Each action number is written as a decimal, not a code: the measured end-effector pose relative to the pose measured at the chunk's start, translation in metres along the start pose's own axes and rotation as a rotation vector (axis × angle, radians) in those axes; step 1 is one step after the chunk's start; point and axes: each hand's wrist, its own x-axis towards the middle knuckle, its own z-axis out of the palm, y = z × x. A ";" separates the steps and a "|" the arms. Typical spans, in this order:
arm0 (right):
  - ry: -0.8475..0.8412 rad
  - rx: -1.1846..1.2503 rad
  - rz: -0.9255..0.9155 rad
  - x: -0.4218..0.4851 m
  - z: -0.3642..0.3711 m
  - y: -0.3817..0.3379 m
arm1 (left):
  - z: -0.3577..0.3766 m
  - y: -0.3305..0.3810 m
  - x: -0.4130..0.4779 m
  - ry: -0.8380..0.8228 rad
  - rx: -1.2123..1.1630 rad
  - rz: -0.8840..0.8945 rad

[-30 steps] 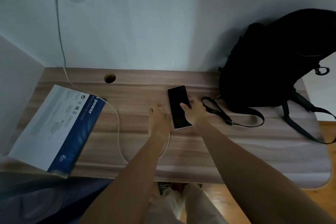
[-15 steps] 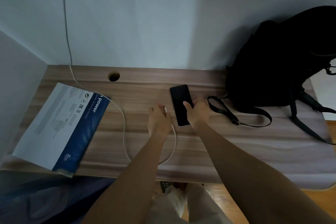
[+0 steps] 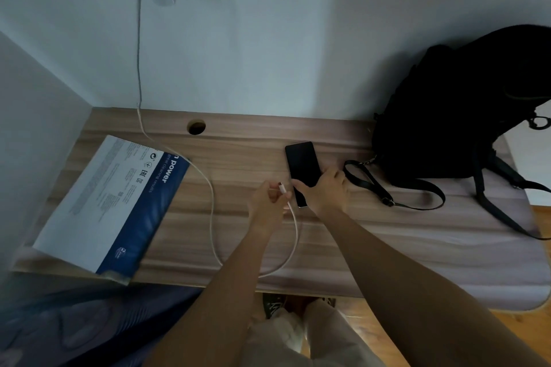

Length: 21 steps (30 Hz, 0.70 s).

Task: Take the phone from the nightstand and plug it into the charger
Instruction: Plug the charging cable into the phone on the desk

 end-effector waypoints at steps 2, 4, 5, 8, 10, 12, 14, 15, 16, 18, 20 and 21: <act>-0.026 -0.021 0.014 0.003 0.002 -0.001 | -0.002 -0.002 -0.004 -0.055 -0.047 0.001; -0.081 -0.032 0.045 0.011 0.000 -0.003 | -0.003 -0.002 -0.008 -0.119 -0.065 0.022; -0.115 -0.039 0.050 0.015 -0.003 -0.004 | -0.003 -0.002 -0.009 -0.141 -0.053 0.039; -0.192 0.040 0.004 0.024 -0.008 -0.002 | -0.005 -0.002 -0.014 -0.164 0.001 0.090; -0.217 0.190 -0.013 0.028 -0.007 0.000 | -0.009 0.000 -0.020 -0.182 -0.001 0.091; -0.266 0.433 0.020 0.028 -0.009 0.002 | -0.010 0.001 -0.028 -0.183 -0.020 0.056; -0.372 0.758 0.152 0.024 -0.014 -0.001 | -0.010 0.003 -0.035 -0.165 -0.043 -0.001; -0.423 0.899 0.225 0.021 -0.018 -0.004 | -0.010 0.004 -0.038 -0.158 -0.052 -0.013; -0.454 1.016 0.284 0.018 -0.022 -0.009 | -0.011 0.005 -0.041 -0.157 -0.058 -0.008; -0.480 1.243 0.379 0.014 -0.027 -0.017 | -0.012 0.009 -0.046 -0.166 -0.062 0.032; -0.500 1.407 0.418 0.008 -0.032 -0.024 | -0.012 0.014 -0.048 -0.177 -0.065 0.069; -0.510 1.452 0.421 0.006 -0.034 -0.028 | -0.012 0.017 -0.048 -0.173 -0.072 0.081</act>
